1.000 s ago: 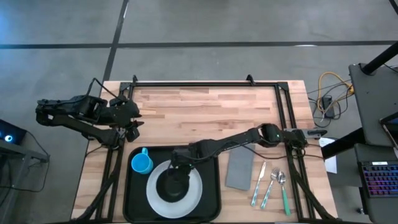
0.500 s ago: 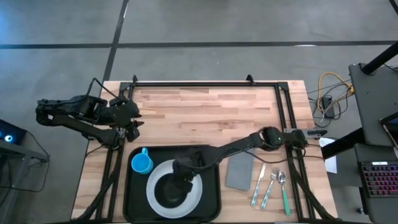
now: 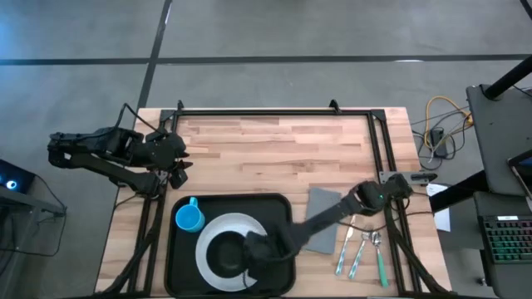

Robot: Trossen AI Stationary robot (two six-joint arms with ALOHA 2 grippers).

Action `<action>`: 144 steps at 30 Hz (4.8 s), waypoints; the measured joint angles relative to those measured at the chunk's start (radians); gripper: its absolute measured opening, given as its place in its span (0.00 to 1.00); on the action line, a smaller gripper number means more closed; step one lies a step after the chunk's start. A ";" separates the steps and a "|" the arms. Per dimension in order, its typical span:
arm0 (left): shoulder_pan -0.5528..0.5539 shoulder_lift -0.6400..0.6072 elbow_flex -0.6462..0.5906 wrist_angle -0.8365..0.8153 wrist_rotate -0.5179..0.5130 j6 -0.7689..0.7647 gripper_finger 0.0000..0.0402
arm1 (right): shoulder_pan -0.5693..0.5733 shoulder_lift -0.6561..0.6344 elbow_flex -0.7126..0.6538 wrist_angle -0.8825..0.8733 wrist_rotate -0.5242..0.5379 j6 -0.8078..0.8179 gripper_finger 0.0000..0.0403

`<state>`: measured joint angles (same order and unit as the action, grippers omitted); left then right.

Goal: Set up tray
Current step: Put the black bowl on top of the white plate on the black serving tray, then put the gray napkin on the serving tray to the right of the white plate

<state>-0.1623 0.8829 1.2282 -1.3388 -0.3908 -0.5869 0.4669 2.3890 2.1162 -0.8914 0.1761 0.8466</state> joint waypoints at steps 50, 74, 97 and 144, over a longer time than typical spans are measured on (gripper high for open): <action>0.000 0.000 -0.007 -0.007 -0.001 0.002 0.34 | 0.014 -0.058 -0.110 -0.388 0.028 0.293 0.15; 0.000 0.000 -0.047 0.049 0.024 -0.029 0.34 | -0.008 -0.343 -0.446 -0.395 -0.120 1.044 0.61; 0.000 0.001 -0.048 0.052 0.026 -0.044 0.34 | -0.055 -0.294 -0.649 -0.142 -0.133 1.087 0.63; 0.000 0.000 -0.053 0.041 0.026 -0.044 0.34 | 0.026 -0.303 -0.369 -0.064 0.004 0.870 0.02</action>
<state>-0.1623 0.8833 1.1755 -1.2980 -0.3653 -0.6311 0.4927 2.0864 1.7473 -0.9557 0.1806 1.7169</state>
